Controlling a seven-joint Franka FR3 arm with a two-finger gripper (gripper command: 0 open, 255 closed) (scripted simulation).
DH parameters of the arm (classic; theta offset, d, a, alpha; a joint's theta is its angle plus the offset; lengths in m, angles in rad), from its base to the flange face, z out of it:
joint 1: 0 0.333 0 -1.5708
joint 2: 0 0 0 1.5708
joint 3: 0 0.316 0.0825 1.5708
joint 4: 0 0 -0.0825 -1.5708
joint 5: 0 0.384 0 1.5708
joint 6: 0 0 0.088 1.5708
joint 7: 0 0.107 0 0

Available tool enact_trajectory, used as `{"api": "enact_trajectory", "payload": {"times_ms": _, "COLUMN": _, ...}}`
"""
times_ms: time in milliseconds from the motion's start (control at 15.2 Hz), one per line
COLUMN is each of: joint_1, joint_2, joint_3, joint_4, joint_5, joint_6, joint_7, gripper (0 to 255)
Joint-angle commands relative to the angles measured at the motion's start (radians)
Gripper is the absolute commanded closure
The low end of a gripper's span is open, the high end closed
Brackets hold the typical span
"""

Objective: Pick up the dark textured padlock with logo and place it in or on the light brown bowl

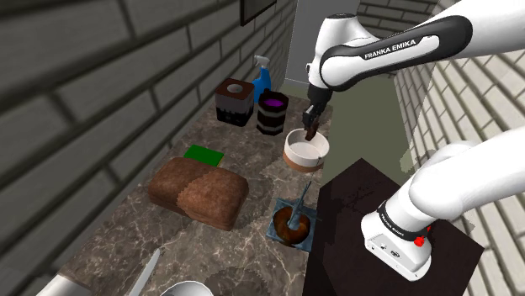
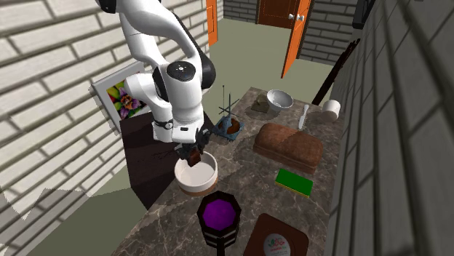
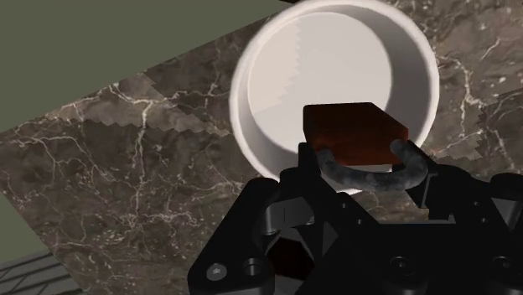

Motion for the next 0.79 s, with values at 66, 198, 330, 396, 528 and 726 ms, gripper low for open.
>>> {"api": "enact_trajectory", "payload": {"times_ms": 66, "joint_1": -0.001, "joint_2": 0.025, "joint_3": 0.001, "joint_4": -0.022, "joint_5": -0.001, "joint_6": 0.048, "joint_7": 0.001, "gripper": 255}}
{"api": "enact_trajectory", "payload": {"times_ms": 198, "joint_1": -0.001, "joint_2": 0.043, "joint_3": 0.002, "joint_4": -0.036, "joint_5": -0.002, "joint_6": 0.080, "joint_7": 0.002, "gripper": 255}}
{"api": "enact_trajectory", "payload": {"times_ms": 330, "joint_1": -0.001, "joint_2": 0.055, "joint_3": 0.003, "joint_4": -0.045, "joint_5": -0.002, "joint_6": 0.100, "joint_7": 0.003, "gripper": 255}}
{"api": "enact_trajectory", "payload": {"times_ms": 396, "joint_1": -0.001, "joint_2": 0.055, "joint_3": 0.003, "joint_4": -0.045, "joint_5": -0.002, "joint_6": 0.100, "joint_7": 0.003, "gripper": 255}}
{"api": "enact_trajectory", "payload": {"times_ms": 528, "joint_1": -0.001, "joint_2": 0.055, "joint_3": 0.003, "joint_4": -0.045, "joint_5": -0.002, "joint_6": 0.100, "joint_7": 0.003, "gripper": 255}}
{"api": "enact_trajectory", "payload": {"times_ms": 726, "joint_1": -0.001, "joint_2": 0.055, "joint_3": 0.003, "joint_4": -0.045, "joint_5": -0.002, "joint_6": 0.100, "joint_7": 0.003, "gripper": 255}}
